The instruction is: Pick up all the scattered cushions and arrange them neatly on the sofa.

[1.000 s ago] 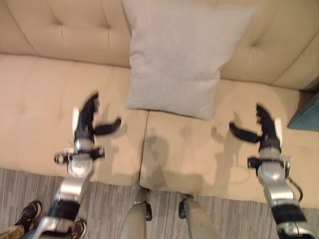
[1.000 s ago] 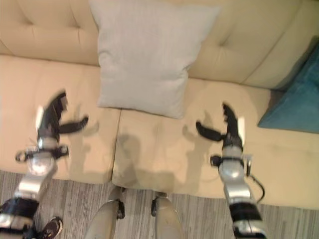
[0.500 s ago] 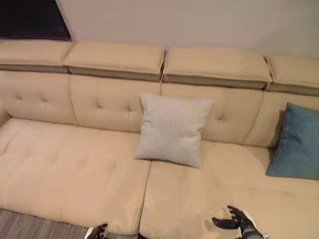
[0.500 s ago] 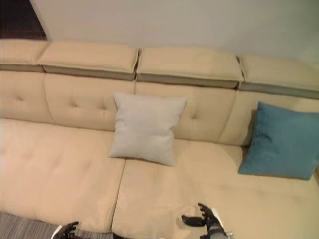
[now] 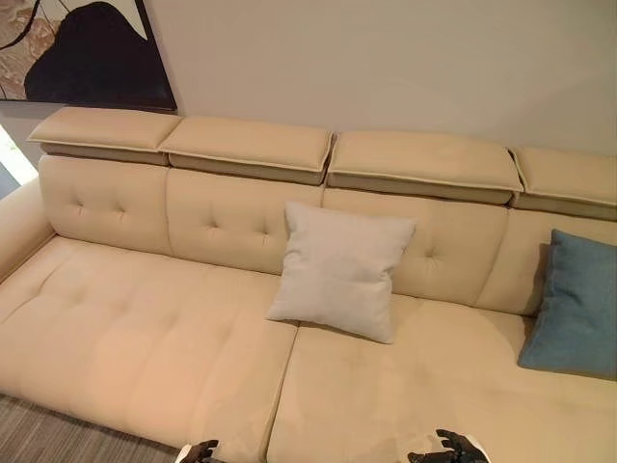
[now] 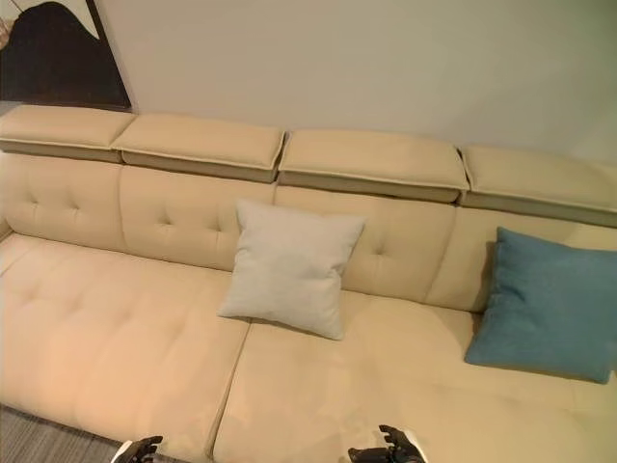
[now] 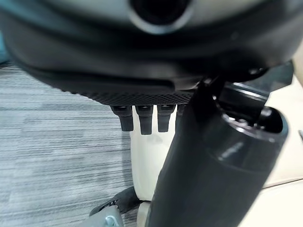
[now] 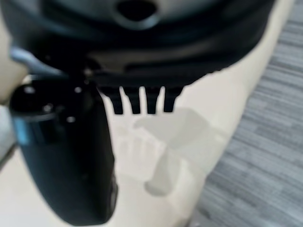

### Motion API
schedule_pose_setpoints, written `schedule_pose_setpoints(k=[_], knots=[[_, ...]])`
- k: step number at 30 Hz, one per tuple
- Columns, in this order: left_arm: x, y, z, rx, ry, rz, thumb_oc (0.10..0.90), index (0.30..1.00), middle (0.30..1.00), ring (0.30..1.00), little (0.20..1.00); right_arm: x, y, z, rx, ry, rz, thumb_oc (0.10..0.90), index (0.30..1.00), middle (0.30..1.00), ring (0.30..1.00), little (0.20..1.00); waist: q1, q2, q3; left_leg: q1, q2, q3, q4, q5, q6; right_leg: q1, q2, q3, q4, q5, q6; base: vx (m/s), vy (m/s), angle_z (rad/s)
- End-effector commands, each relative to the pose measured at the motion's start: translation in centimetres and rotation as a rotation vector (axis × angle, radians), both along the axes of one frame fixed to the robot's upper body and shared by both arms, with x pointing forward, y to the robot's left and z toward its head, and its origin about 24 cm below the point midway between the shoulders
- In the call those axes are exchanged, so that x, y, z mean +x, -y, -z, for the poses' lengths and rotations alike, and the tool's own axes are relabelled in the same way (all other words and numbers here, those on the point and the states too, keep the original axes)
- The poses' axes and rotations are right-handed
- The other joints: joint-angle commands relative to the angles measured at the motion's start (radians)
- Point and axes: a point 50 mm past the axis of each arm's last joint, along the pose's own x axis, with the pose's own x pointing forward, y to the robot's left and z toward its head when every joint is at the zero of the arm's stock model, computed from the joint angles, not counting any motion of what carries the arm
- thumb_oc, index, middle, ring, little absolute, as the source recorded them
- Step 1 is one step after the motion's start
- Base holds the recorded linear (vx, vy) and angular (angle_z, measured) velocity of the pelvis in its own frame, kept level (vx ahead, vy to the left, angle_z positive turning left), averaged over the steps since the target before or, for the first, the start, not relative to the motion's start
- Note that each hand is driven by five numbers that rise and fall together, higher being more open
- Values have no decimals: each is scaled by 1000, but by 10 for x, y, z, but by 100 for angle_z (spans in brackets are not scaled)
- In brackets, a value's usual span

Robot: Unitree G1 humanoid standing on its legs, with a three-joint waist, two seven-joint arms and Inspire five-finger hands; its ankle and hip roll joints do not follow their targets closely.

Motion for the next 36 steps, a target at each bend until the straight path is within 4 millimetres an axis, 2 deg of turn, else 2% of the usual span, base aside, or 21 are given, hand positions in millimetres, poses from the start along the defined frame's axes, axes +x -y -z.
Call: schedule_pose_setpoints(k=[1,3,6,7,9,10,13,14,15,16,18,23,25,26,27,28,29,30,33,35,36], knots=[[27,-8,-11,38,89,32,800,900,900,900,900,29,15,-14,-59,90,26,800,900,900,900,900,-3,-15,6,125,-43,18,36,-186,14,-66,13,12,45,-47,123,-89,108,28],[29,-7,-11,44,95,25,800,900,900,900,900,30,12,-12,-61,77,20,800,900,900,900,900,-1,-11,11,125,-61,-7,0,-177,25,-110,3,13,66,-19,134,-152,153,32],[25,-15,-11,61,80,0,800,900,900,900,900,28,8,-9,-56,54,11,800,900,900,900,900,5,-12,14,140,-69,-10,-82,-146,40,-140,-6,-3,107,-14,145,-156,133,4],[27,-22,-14,79,87,-10,800,900,900,900,900,32,5,-10,-52,64,7,800,900,900,900,900,4,-13,32,139,-64,-13,-108,-122,45,-171,-12,9,166,-17,153,-182,82,2],[30,-27,-17,99,92,-1,800,900,900,900,900,31,3,-8,-45,53,8,800,900,900,900,900,0,-8,48,127,-59,-29,-117,-101,53,-186,5,73,220,-48,161,-193,64,-1],[30,-27,-17,99,92,-1,800,900,900,900,900,31,3,-8,-44,54,8,800,900,900,900,900,0,-9,46,124,-60,-30,-116,-100,53,-189,4,73,220,-47,161,-117,24,9],[32,-31,-19,110,93,-2,800,900,900,900,900,23,0,-4,-32,27,15,800,900,900,900,900,2,-5,41,92,-61,-55,-124,-70,59,-162,25,151,284,-89,144,-152,0,34],[34,-31,-19,114,90,10,800,900,900,900,900,19,-1,-3,-19,21,38,800,900,900,900,900,2,-7,33,74,-61,-76,-124,-62,59,-134,37,207,323,-115,138,-123,-26,57],[34,-31,-19,114,90,10,800,900,900,900,900,19,-1,-3,-19,21,38,800,900,900,900,900,2,-7,31,71,-61,-76,-123,-61,59,-136,37,207,321,-113,138,-130,-103,65],[39,-29,-20,113,98,25,800,900,900,900,900,17,-4,-1,-3,23,63,800,900,900,900,900,1,-17,15,46,-64,-106,-113,-57,59,-96,51,273,318,-131,141,-81,-119,63],[41,-26,-20,107,104,26,800,900,900,900,900,20,-11,0,12,22,39,800,900,900,900,900,14,-41,-7,19,-65,-118,-112,-46,51,-26,52,295,213,-162,128,-109,-178,102],[42,-24,-20,93,110,15,800,900,900,900,900,31,-14,-3,8,47,0,800,900,900,900,900,21,-43,-5,-28,-47,-130,-126,11,25,-11,76,296,127,-172,108,-152,-134,37],[48,-18,-20,80,121,30,800,900,900,900,900,38,-12,-6,-6,70,-11,800,900,900,900,900,25,-38,22,-97,-41,-150,-119,65,-5,-15,90,271,84,-164,95,-311,-104,45],[51,-16,-21,75,129,32,800,900,900,900,900,40,-10,-8,-17,78,-12,800,900,900,900,900,25,-39,39,-124,-43,-136,-99,72,-6,-21,89,260,82,-154,92,-288,-76,74],[51,-16,-21,75,129,32,800,900,900,900,900,40,-10,-8,-17,78,-12,800,900,900,900,900,24,-39,39,-126,-44,-137,-97,71,-6,-21,89,259,82,-154,92,-311,-38,108],[54,-12,-20,73,132,44,800,900,900,900,900,40,-6,-9,-32,71,-6,800,900,900,900,900,10,-53,56,-137,-37,-56,-31,24,17,-39,74,223,86,-138,91,-206,-25,107],[54,-12,-20,73,132,44,800,900,900,900,900,40,-6,-9,-32,71,-6,800,900,900,900,900,10,-52,54,-140,-37,-57,-31,25,17,-41,75,222,86,-137,91,-345,-35,110],[52,-11,-19,72,121,50,800,900,900,900,900,34,-4,-7,-35,54,10,800,900,900,900,900,-5,-68,54,-122,-37,5,53,-46,29,-52,54,178,84,-125,85,-181,-8,64],[48,-10,-17,68,99,56,800,900,900,900,900,25,0,-4,-32,25,42,800,900,900,900,900,-31,-76,36,-59,-28,67,102,-123,34,-57,35,112,82,-124,78,-134,25,65],[48,-10,-16,69,95,60,800,900,900,900,900,22,0,-3,-31,14,50,800,900,900,900,900,-40,-77,28,-44,-20,86,107,-133,36,-60,29,93,81,-121,77,-25,43,109],[47,-9,-16,69,90,65,800,900,900,900,900,19,1,-2,-30,2,60,800,900,900,900,900,-49,-75,21,-13,-7,119,95,-144,34,-57,23,58,77,-119,80,24,95,126]])
